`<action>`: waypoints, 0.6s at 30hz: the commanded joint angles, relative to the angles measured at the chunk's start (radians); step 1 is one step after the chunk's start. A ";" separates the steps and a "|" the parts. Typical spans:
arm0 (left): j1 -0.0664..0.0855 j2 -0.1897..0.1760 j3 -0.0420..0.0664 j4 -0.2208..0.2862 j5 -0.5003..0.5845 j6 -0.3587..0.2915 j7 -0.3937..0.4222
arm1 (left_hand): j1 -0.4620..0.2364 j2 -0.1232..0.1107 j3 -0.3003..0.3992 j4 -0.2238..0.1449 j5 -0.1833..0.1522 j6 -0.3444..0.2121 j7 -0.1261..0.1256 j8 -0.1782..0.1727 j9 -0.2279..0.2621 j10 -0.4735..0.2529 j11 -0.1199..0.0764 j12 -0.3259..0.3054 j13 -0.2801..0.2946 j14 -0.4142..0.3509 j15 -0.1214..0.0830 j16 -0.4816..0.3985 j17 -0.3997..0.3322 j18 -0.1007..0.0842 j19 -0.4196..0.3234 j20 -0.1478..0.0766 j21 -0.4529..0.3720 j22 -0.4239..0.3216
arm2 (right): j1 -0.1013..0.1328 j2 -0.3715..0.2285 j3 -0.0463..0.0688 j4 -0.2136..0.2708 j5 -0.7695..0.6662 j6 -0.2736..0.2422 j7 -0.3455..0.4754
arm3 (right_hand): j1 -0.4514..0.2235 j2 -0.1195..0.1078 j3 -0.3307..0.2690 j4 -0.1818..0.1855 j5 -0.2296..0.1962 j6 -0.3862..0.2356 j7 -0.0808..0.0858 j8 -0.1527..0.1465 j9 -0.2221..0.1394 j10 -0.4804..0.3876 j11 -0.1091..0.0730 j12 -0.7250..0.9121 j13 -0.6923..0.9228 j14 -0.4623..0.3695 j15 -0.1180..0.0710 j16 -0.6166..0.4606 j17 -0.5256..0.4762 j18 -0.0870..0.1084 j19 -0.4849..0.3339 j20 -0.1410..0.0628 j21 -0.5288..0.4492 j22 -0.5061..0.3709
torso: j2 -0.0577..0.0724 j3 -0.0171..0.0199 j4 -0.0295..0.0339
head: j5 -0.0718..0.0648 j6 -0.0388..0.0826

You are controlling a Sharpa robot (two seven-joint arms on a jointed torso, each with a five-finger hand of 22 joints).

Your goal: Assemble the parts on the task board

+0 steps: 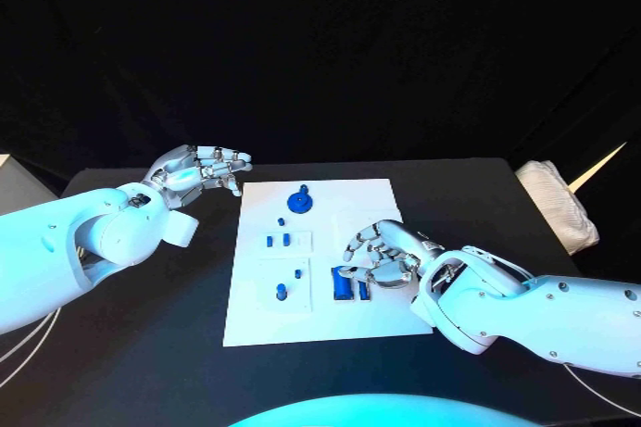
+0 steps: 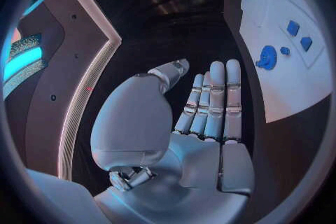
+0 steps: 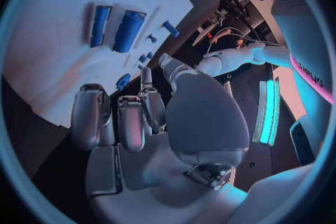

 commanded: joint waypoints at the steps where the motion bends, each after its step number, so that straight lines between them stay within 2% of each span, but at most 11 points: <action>1: -0.002 0.003 0.000 -0.004 0.012 0.012 0.015 | -0.004 0.008 -0.002 0.008 0.004 -0.008 0.002 0.004 -0.001 -0.009 -0.001 0.006 -0.002 -0.011 0.003 0.000 0.000 0.005 0.001 0.000 -0.009 -0.003 | 0.003 -0.003 0.001 -0.015 0.163 -0.084 0.191 | 0.002 -0.006 -0.005 0.003 0.005 -0.014 0.005 -0.011 -0.004 0.000 0.011 -0.011 0.120 0.067 0.008 -0.008 0.092 0.017 0.030 0.010 -0.013 0.185 | -0.008 -0.0038 -0.0030 | 0.002 0.006; 5: -0.012 0.005 -0.001 -0.010 0.029 -0.003 0.032 | -0.004 0.007 -0.001 0.011 0.003 -0.008 0.002 0.006 -0.001 -0.010 -0.001 0.008 -0.002 -0.022 0.004 -0.010 -0.004 0.005 -0.006 0.002 -0.019 -0.009 | 0.016 0.004 0.004 -0.067 0.292 -0.082 0.277 | 0.024 0.003 0.003 -0.005 0.017 -0.022 0.012 -0.023 -0.008 -0.024 0.017 -0.059 0.097 0.058 0.014 -0.030 0.059 0.031 0.009 0.017 -0.099 0.164 | -0.022 -0.0099 -0.0089 | 0.006 0.012; 7: -0.020 0.008 -0.001 -0.015 0.042 -0.016 0.052 | -0.004 0.006 -0.002 0.014 0.003 -0.008 0.002 0.008 -0.001 -0.010 0.000 0.012 -0.003 -0.035 0.006 -0.023 -0.010 0.005 -0.015 0.004 -0.032 -0.016 | 0.027 0.017 0.006 -0.113 0.374 -0.068 0.336 | 0.037 0.007 0.009 -0.012 0.026 -0.028 0.015 -0.029 -0.009 -0.044 0.019 -0.099 0.079 0.054 0.017 -0.038 0.047 0.038 -0.003 0.019 -0.145 0.152 | -0.028 -0.0115 -0.0114 | 0.008 0.023; 9: -0.028 0.012 -0.001 -0.020 0.059 -0.030 0.076 | -0.004 0.003 -0.002 0.018 0.002 -0.009 0.001 0.009 -0.001 -0.005 0.000 0.017 -0.003 -0.053 0.008 -0.043 -0.019 0.004 -0.026 0.006 -0.051 -0.027 | 0.040 0.034 0.007 -0.165 0.466 -0.045 0.387 | 0.057 0.010 0.024 -0.021 0.031 -0.046 0.028 -0.037 -0.008 -0.166 0.033 -0.319 -0.028 0.001 0.031 -0.135 -0.082 0.077 -0.084 0.032 -0.409 0.078 | -0.036 -0.0140 -0.0148 | 0.010 0.028; 10: -0.034 0.017 -0.001 -0.025 0.074 -0.043 0.097 | -0.004 0.002 -0.003 0.022 0.002 -0.009 0.000 0.011 -0.001 0.000 0.000 0.021 -0.003 -0.070 0.011 -0.063 -0.027 0.004 -0.036 0.009 -0.070 -0.038 | 0.049 0.051 0.009 -0.208 0.550 -0.026 0.424 | 0.069 0.010 0.033 -0.026 0.029 -0.054 0.035 -0.036 -0.005 -0.266 0.040 -0.488 -0.118 -0.054 0.037 -0.223 -0.186 0.106 -0.156 0.040 -0.620 0.011 | -0.041 -0.0145 -0.0171 | 0.011 0.042; 11: -0.038 0.021 -0.001 -0.030 0.083 -0.054 0.113 | -0.003 0.000 -0.003 0.023 0.001 -0.009 -0.001 0.012 -0.001 0.004 0.000 0.023 -0.004 -0.082 0.012 -0.079 -0.033 0.004 -0.044 0.010 -0.083 -0.045 | 0.055 0.064 0.012 -0.240 0.610 -0.011 0.449 | 0.073 0.010 0.038 -0.028 0.027 -0.060 0.037 -0.035 -0.003 -0.304 0.043 -0.553 -0.158 -0.078 0.041 -0.262 -0.229 0.117 -0.186 0.044 -0.709 -0.020 | -0.044 -0.0143 -0.0180 | 0.012 0.049; 12: -0.041 0.027 -0.001 -0.036 0.091 -0.065 0.127 | -0.001 -0.001 -0.003 0.025 0.000 -0.008 -0.004 0.015 0.000 0.012 -0.001 0.026 -0.005 -0.102 0.015 -0.113 -0.047 0.003 -0.057 0.014 -0.108 -0.059 | 0.060 0.078 0.015 -0.274 0.667 0.007 0.473 | 0.080 0.009 0.049 -0.032 0.028 -0.077 0.044 -0.034 -0.001 -0.364 0.051 -0.651 -0.225 -0.131 0.048 -0.350 -0.323 0.141 -0.250 0.051 -0.898 -0.091 | -0.047 -0.0138 -0.0183 | 0.014 0.056; 14: -0.047 0.040 -0.001 -0.050 0.100 -0.085 0.153 | 0.007 -0.007 -0.002 0.024 -0.004 -0.004 -0.010 0.022 0.001 0.033 -0.005 0.025 -0.010 -0.111 0.016 -0.169 -0.070 0.005 -0.055 0.017 -0.135 -0.077 | 0.066 0.104 0.023 -0.336 0.751 0.042 0.515 | 0.089 0.002 0.077 -0.038 0.033 -0.116 0.064 -0.038 -0.006 -0.401 0.066 -0.719 -0.317 -0.257 0.065 -0.579 -0.542 0.143 -0.286 0.069 -0.987 -0.165 | -0.052 -0.0130 -0.0175 | 0.017 0.074; 15: -0.050 0.047 -0.001 -0.058 0.105 -0.097 0.166 | 0.012 -0.012 -0.002 0.021 -0.006 0.003 -0.014 0.026 0.002 0.040 -0.007 0.020 -0.014 -0.110 0.016 -0.190 -0.078 0.005 -0.051 0.017 -0.139 -0.080 | 0.069 0.119 0.028 -0.370 0.786 0.061 0.538 | 0.088 -0.002 0.105 -0.033 0.045 -0.117 0.070 -0.034 -0.009 -0.447 0.078 -0.803 -0.402 -0.318 0.078 -0.665 -0.576 0.140 -0.326 0.082 -1.044 -0.215 | -0.056 -0.0125 -0.0170 | 0.017 0.081; 17: -0.054 0.059 -0.001 -0.074 0.117 -0.114 0.184 | 0.026 -0.026 0.012 0.013 -0.019 0.027 -0.030 0.031 0.004 0.094 -0.015 -0.036 -0.037 -0.078 0.015 -0.295 -0.115 0.005 -0.045 0.013 -0.160 -0.093 | 0.071 0.143 0.035 -0.423 0.832 0.088 0.571 | 0.083 -0.014 0.134 -0.029 0.040 -0.124 0.077 -0.041 -0.019 -0.432 0.096 -0.888 -0.524 -0.363 0.090 -0.767 -0.618 0.145 -0.367 0.096 -1.116 -0.289 | -0.061 -0.0114 -0.0164 | 0.017 0.087; 18: -0.057 0.068 -0.001 -0.085 0.127 -0.122 0.193 | 0.024 -0.025 0.016 0.017 -0.020 0.032 -0.030 0.028 0.003 0.114 -0.008 -0.073 -0.035 -0.072 0.013 -0.351 -0.131 0.002 -0.051 0.018 -0.178 -0.104 | 0.073 0.158 0.040 -0.454 0.863 0.102 0.589 | 0.080 -0.023 0.153 -0.025 0.040 -0.124 0.082 -0.049 -0.027 -0.453 0.107 -0.954 -0.602 -0.427 0.113 -0.848 -0.655 0.136 -0.410 0.116 -1.166 -0.336 | -0.064 -0.0109 -0.0155 | 0.019 0.096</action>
